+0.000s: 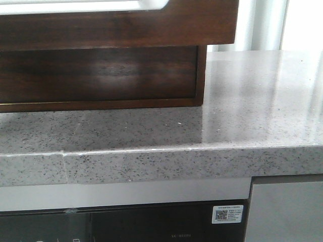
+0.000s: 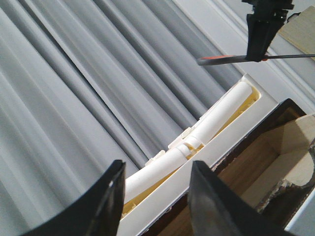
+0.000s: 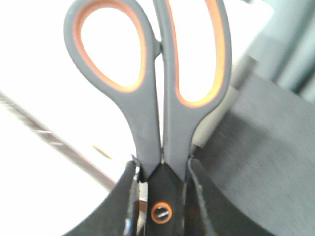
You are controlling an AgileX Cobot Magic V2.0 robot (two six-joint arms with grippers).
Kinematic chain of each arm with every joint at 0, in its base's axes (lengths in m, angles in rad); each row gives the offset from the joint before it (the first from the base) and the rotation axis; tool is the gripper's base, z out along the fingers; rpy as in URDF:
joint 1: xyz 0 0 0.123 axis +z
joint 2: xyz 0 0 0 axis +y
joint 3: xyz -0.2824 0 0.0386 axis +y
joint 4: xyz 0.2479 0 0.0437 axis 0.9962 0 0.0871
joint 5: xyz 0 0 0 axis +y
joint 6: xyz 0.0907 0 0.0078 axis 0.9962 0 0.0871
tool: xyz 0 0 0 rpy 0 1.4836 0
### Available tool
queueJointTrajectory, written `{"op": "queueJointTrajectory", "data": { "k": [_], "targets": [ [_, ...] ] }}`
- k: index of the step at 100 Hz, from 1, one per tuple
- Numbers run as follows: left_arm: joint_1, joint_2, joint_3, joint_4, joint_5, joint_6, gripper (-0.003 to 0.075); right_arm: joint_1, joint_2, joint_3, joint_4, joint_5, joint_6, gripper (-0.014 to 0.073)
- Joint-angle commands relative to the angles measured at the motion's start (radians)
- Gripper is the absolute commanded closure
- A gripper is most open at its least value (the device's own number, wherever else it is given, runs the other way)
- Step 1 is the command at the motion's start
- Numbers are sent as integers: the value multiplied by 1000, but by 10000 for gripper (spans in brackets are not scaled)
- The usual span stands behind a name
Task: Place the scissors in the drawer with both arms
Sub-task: 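Carry the scissors over the open drawer and release them inside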
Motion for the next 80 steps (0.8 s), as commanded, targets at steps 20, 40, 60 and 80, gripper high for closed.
{"op": "queueJointTrajectory", "data": {
  "k": [20,40,60,80],
  "targets": [
    [-5,11,-33,-39,-33,-14,437,230,-10,-41,19,-88,-154,665],
    [-5,11,-33,-39,-33,-14,437,321,53,-41,19,-74,-212,665],
    [-5,11,-33,-39,-33,-14,437,361,133,-41,19,-31,-245,665],
    [-5,11,-33,-39,-33,-14,437,361,207,-41,18,14,-263,665]
  ]
}}
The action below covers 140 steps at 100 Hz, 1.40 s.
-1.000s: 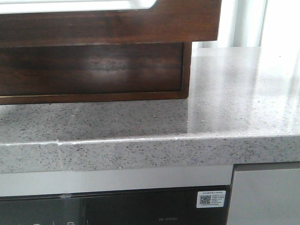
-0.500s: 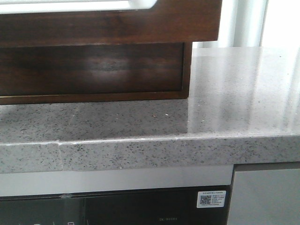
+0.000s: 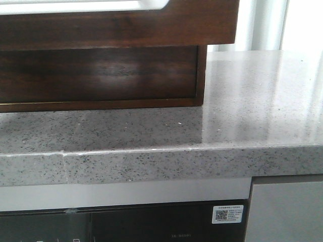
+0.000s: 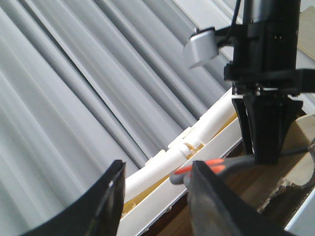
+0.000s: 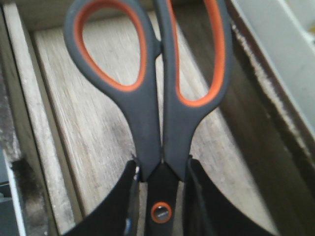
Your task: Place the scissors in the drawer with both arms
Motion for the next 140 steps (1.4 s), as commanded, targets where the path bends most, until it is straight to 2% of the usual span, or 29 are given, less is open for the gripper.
{"op": "queueJointTrajectory", "data": {
  "k": [1,39,48,57,71,78,111,119,129,140],
  "targets": [
    [-5,11,-33,-39,-33,-14,437,0,-16,-35,10,-34,-18,665],
    [-5,11,-33,-39,-33,-14,437,0,42,-35,4,-4,-31,665],
    [-5,11,-33,-39,-33,-14,437,0,48,-35,-7,13,-31,642],
    [-5,11,-33,-39,-33,-14,437,0,51,-35,-12,23,-31,549],
    [-5,11,-33,-39,-33,-14,437,0,51,-35,-13,21,-31,341],
    [-5,11,-33,-39,-33,-14,437,0,51,-35,-14,17,-31,315],
    [-5,11,-33,-39,-33,-14,437,0,7,-109,-17,-3,-31,321],
    [-5,11,-33,-39,-33,-14,442,0,-21,-139,-17,-8,-26,368],
    [-5,11,-33,-39,-33,-32,491,0,-61,-157,-17,-18,-12,435],
    [-5,-2,-33,-39,-33,-105,595,0,-111,-157,-17,-12,4,494]
  ]
}}
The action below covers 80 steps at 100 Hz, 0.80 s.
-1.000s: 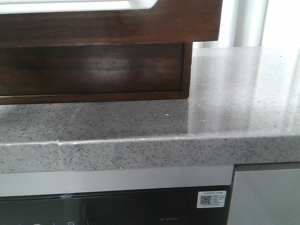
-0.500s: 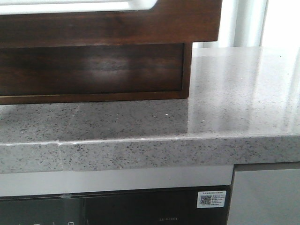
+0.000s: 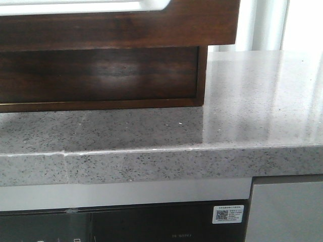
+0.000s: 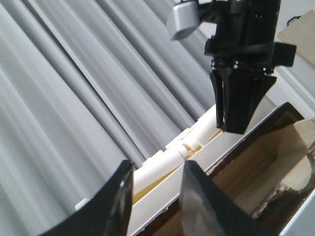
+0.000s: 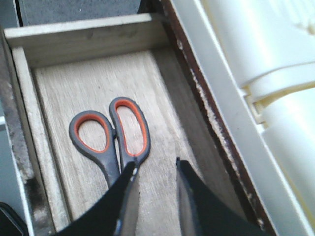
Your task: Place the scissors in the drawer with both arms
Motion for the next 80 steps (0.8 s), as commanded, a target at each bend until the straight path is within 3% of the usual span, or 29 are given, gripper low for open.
{"op": "queueJointTrajectory", "data": {
  "k": [1,15,37,80],
  "targets": [
    [-5,-1,-33,-39,-33,-69,609,-1,-81,-34,5,-49,17,496],
    [-5,-40,-33,-28,-5,-94,741,-1,-141,-34,5,-2,21,548],
    [-5,-127,-33,-29,159,-232,740,-1,-232,-32,5,21,37,644],
    [-5,-190,-29,-143,552,-256,739,-1,-402,-18,5,9,65,639]
  ]
}}
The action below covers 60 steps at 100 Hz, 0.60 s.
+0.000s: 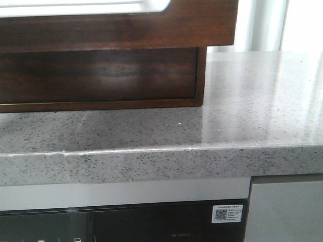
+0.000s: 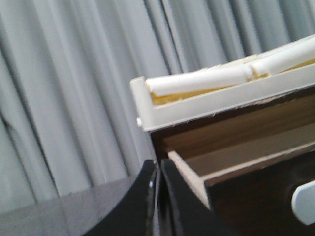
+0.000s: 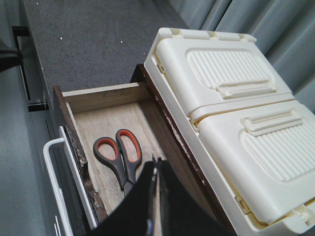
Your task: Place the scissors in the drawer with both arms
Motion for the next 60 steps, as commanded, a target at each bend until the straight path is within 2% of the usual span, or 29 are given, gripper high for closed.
{"op": "queueJointTrajectory", "data": {
  "k": [1,18,31,49,60],
  "targets": [
    [-5,-32,-25,-42,38,-12,739,-1,-62,-13,5,-78,7,639],
    [-5,-32,20,-42,-12,-12,739,-1,-174,103,5,-151,7,639],
    [-5,-32,56,-54,-73,-12,739,-1,-286,272,5,-256,8,639],
    [-5,-32,65,-83,-57,-12,739,-1,-496,560,5,-457,8,639],
    [-5,-32,65,-91,17,-12,739,-1,-620,738,5,-560,8,639]
  ]
}}
